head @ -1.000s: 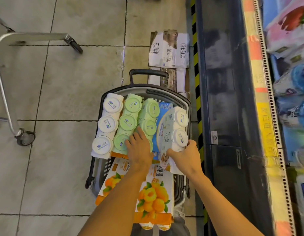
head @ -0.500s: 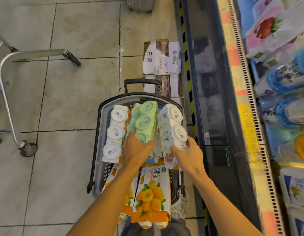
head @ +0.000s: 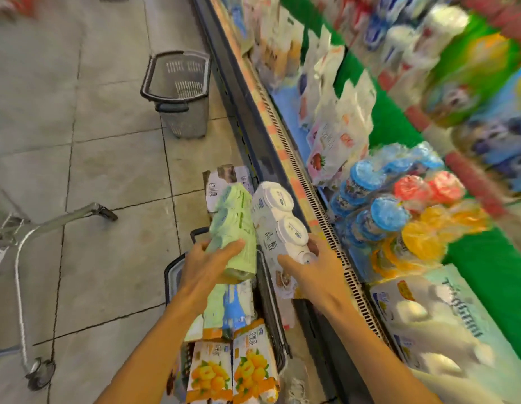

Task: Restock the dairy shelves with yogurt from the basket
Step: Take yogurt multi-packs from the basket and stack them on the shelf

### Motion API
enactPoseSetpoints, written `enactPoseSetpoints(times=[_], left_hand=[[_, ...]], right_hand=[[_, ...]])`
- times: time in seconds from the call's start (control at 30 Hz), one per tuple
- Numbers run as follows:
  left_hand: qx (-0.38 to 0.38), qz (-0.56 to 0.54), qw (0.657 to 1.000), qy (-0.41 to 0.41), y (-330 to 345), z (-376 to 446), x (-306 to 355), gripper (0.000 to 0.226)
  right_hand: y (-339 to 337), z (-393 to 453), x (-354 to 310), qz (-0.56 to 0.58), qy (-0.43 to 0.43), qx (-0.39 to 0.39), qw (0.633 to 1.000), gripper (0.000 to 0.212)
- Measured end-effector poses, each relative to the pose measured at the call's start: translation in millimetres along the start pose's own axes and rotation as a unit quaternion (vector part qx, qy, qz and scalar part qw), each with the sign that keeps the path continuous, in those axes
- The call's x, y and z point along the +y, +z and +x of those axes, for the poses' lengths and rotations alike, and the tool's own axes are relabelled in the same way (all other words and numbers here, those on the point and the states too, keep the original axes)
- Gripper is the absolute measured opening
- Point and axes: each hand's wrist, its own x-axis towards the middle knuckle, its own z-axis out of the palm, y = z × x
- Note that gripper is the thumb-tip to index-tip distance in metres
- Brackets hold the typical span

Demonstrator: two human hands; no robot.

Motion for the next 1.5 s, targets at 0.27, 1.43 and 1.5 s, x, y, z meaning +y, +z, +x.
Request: enactPoseSetpoints(times=[0.27, 1.43, 1.5], left_hand=[[-0.09, 0.003, 0.993, 0.072, 21.7, -97.2, 157.1, 0.039], [-0.489, 0.227, 0.75, 0.385, 427.9, -461.4, 186.0, 0.101], [-0.494, 0.232, 0.734, 0.404, 434.8, -466.3, 193.0, 0.093]], right_hand=[[-98.5, -71.0, -147.7, 0.007, -0.084, 0.141, 0.986, 0.045], [-538.2, -511.9, -79.6, -0.13, -0.068, 0.525, 0.839, 0.053], [-557.4, -518.4, -86.8, -0.156, -0.082, 0.519, 0.836, 0.054]])
